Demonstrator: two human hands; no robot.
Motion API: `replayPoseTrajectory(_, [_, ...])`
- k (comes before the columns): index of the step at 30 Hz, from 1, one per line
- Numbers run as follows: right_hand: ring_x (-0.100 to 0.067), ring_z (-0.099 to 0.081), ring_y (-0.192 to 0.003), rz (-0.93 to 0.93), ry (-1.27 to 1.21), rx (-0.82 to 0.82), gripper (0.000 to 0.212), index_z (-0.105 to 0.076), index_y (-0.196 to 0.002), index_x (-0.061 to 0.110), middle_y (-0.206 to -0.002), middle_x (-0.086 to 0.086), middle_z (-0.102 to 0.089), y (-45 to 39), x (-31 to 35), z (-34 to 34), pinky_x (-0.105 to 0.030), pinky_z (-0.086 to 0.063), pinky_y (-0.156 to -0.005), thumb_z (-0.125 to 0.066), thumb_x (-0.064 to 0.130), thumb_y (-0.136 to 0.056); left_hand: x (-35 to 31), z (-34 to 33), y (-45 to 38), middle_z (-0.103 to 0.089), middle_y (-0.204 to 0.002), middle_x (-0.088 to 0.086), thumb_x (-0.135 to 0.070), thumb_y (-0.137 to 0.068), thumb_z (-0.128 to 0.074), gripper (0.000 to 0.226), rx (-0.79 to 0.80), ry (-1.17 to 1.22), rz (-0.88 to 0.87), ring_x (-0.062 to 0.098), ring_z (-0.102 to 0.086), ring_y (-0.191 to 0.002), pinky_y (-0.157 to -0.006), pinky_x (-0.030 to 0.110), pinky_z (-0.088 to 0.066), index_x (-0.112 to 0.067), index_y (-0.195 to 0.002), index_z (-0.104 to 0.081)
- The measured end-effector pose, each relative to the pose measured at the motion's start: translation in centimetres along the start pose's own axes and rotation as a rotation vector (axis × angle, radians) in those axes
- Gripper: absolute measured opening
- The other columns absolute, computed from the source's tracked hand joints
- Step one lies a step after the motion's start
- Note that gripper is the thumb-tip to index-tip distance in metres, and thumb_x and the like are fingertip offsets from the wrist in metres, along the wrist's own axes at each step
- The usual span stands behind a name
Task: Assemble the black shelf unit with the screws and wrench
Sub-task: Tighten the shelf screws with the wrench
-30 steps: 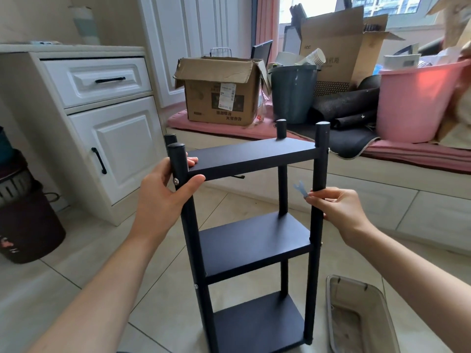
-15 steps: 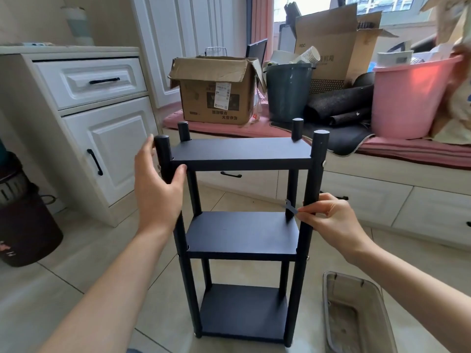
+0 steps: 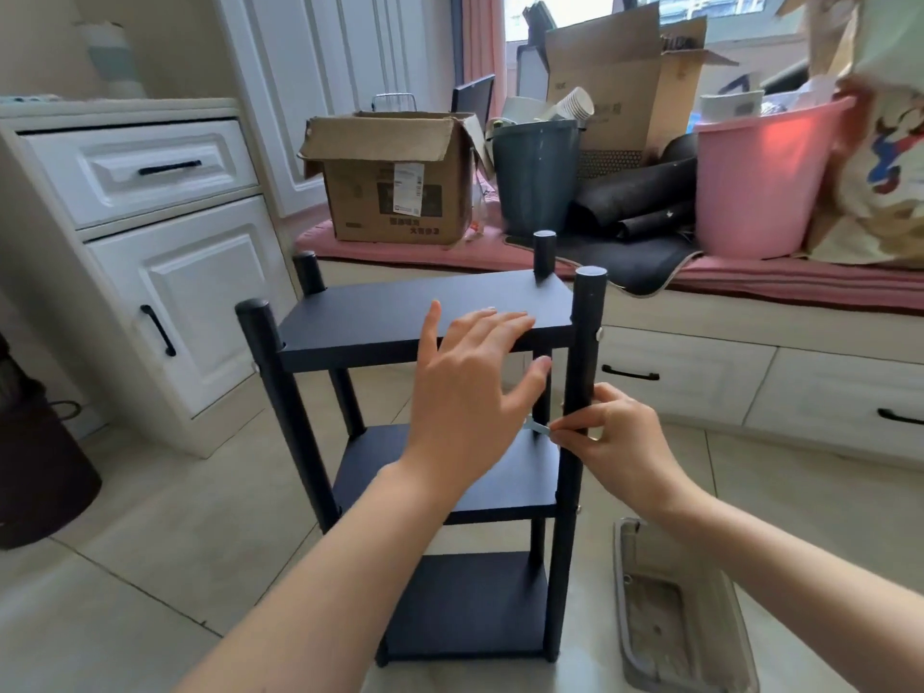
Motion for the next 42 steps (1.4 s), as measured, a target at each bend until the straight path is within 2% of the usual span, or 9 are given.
replayPoseTrajectory(3, [-0.002, -0.062, -0.084, 0.045, -0.013, 0.018, 0.014, -0.081, -0.083, 0.013, -0.094, 0.007, -0.063, 0.4, 0.0, -0.3, -0.007, -0.046, -0.079, -0.079, 0.000, -0.079, -1.6, -1.2, -0.2, -0.063, -0.134, -0.008, -0.053, -0.091, -0.052, 0.050, -0.017, -0.059, 0.007, 0.012, -0.048, -0.134, -0.121, 0.036, 0.004, -0.022, -0.129, -0.065])
replayPoseTrajectory(6, [-0.023, -0.065, -0.088, 0.091, -0.051, 0.053, 0.011, -0.081, -0.080, 0.009, -0.099, -0.006, -0.065, 0.7, 0.4, -0.7, -0.038, -0.054, -0.087, -0.077, -0.002, -0.080, -2.3, -1.9, -0.5, -0.064, -0.133, -0.008, -0.062, -0.087, -0.051, 0.058, -0.040, -0.137, 0.042, 0.015, -0.050, -0.133, -0.119, 0.043, -0.003, -0.023, -0.128, -0.065])
replayPoseTrajectory(8, [-0.029, -0.065, -0.090, 0.130, -0.054, 0.071, 0.010, -0.080, -0.081, 0.007, -0.101, -0.009, -0.065, 0.9, 0.9, -0.8, -0.044, -0.055, -0.084, -0.075, -0.002, -0.082, -2.6, -2.2, -0.6, -0.066, -0.129, -0.007, -0.065, -0.084, -0.056, 0.061, -0.056, -0.176, 0.076, 0.018, -0.052, -0.130, -0.118, 0.047, -0.008, -0.022, -0.126, -0.066])
replayPoseTrajectory(13, [-0.025, -0.064, -0.091, 0.190, 0.032, 0.099, 0.012, -0.082, -0.087, 0.011, -0.104, -0.008, -0.064, 1.4, 1.9, -0.8, -0.039, -0.053, -0.084, -0.073, 0.003, -0.086, -2.7, -2.2, -0.9, -0.070, -0.120, -0.008, -0.055, -0.077, -0.074, 0.049, -0.128, -0.193, 0.116, 0.019, -0.054, -0.120, -0.112, 0.046, -0.017, -0.023, -0.114, -0.070])
replayPoseTrajectory(21, [-0.016, -0.060, -0.078, 0.289, 0.102, -0.003, 0.012, -0.081, -0.082, 0.020, -0.095, 0.004, -0.059, 2.1, 4.9, 0.4, -0.025, -0.049, -0.070, -0.076, 0.010, -0.084, -1.3, 0.6, -2.6, -0.067, -0.110, -0.022, -0.055, -0.075, -0.067, 0.035, -0.187, 0.035, 0.151, 0.007, -0.046, -0.119, -0.108, 0.034, -0.014, -0.033, -0.101, -0.074])
replayPoseTrajectory(25, [-0.003, -0.057, -0.083, 0.321, 0.097, 0.051, 0.011, -0.080, -0.085, 0.024, -0.102, 0.013, -0.055, 2.3, 6.3, 0.0, -0.007, -0.039, -0.074, -0.075, 0.015, -0.086, 0.3, 2.6, -3.2, -0.063, -0.111, -0.028, -0.058, -0.073, -0.067, 0.022, -0.131, 0.118, 0.202, 0.004, -0.036, -0.125, -0.116, 0.049, -0.011, -0.045, -0.090, -0.067])
replayPoseTrajectory(29, [-0.005, -0.058, -0.101, 0.363, 0.082, 0.102, 0.013, -0.079, -0.088, 0.023, -0.117, 0.013, -0.064, 2.5, 7.6, -0.1, -0.015, -0.047, -0.085, -0.074, 0.011, -0.086, 3.0, 4.9, -3.0, -0.048, -0.102, -0.040, -0.044, -0.082, -0.076, 0.018, -0.157, 0.151, 0.296, 0.008, -0.038, -0.126, -0.117, 0.057, -0.017, -0.042, -0.097, -0.065])
replayPoseTrajectory(36, [-0.019, -0.069, -0.072, 0.109, -0.228, 0.050, 0.017, -0.073, -0.081, 0.018, -0.073, 0.007, -0.073, 0.9, 7.6, -0.3, -0.042, -0.057, -0.077, -0.071, 0.002, -0.086, 5.9, 6.8, -1.6, -0.049, -0.087, -0.021, -0.041, -0.083, -0.066, 0.019, -0.209, 0.199, 0.329, -0.008, -0.040, -0.101, -0.118, 0.058, -0.017, -0.028, -0.094, -0.056])
replayPoseTrajectory(42, [-0.014, -0.071, -0.072, 0.080, -0.352, 0.048, 0.012, -0.068, -0.088, 0.020, -0.073, 0.007, -0.075, 0.0, 8.9, -1.5, -0.038, -0.058, -0.078, -0.067, 0.008, -0.091, 5.9, 6.8, -1.2, -0.047, -0.091, -0.022, -0.050, -0.079, -0.067, 0.037, -0.159, 0.078, 0.208, -0.010, -0.037, -0.096, -0.109, 0.061, -0.031, -0.027, -0.105, -0.056])
Point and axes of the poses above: each hand's wrist, its own y-axis away from the middle knuckle, its own z-axis out of the back of the hand, x = y × z, the point moved 4 cm from there along -y, towards the middle knuckle
